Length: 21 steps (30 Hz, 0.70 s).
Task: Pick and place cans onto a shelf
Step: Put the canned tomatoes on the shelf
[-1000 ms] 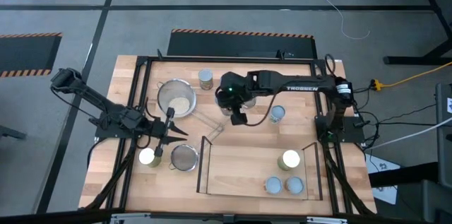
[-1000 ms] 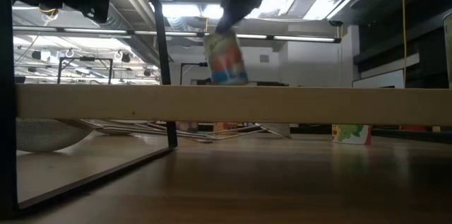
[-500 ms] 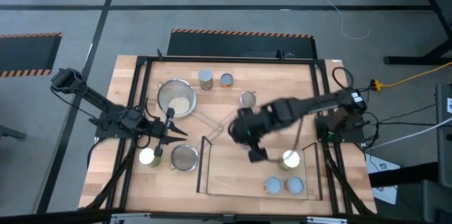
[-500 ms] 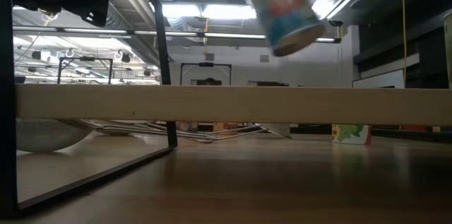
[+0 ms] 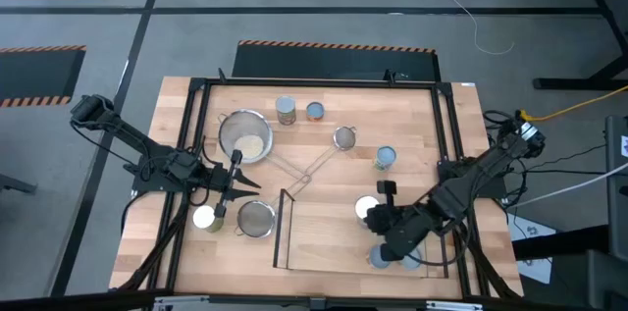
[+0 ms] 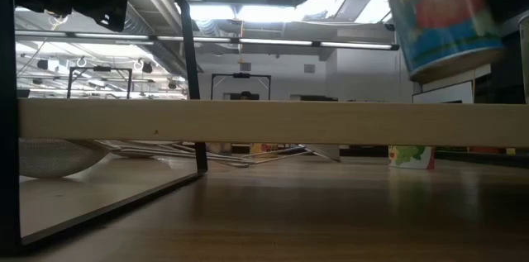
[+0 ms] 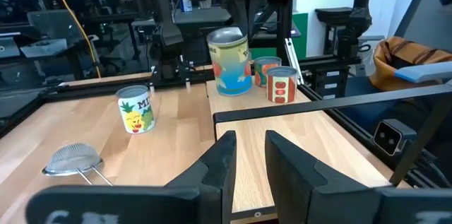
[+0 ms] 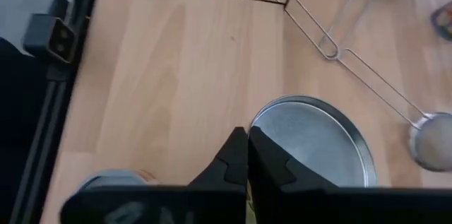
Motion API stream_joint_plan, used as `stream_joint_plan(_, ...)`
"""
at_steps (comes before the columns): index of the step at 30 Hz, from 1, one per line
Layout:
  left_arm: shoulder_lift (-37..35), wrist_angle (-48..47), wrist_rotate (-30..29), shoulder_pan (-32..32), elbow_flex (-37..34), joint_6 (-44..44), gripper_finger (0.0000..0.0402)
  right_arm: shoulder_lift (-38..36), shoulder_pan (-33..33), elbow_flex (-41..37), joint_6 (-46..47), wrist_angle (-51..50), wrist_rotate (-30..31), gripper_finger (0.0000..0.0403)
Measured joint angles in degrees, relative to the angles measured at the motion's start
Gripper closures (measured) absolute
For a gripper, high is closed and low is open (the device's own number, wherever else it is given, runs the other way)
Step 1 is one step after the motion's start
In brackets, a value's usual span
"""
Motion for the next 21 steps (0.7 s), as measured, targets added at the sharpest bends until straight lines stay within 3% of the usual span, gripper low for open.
stream_joint_plan(9, 0.00, 0.71, 0.00, 0.00, 0.00, 0.00, 0.0333, -4.70, 4.72, -14.90, -0.05, 15.20, 0.28, 0.0399)
stream_joint_plan(21, 0.00, 0.71, 0.00, 0.00, 0.00, 0.00, 0.0333, -4.68, 6.15, -16.75, -1.67, 15.75, 0.58, 0.0397)
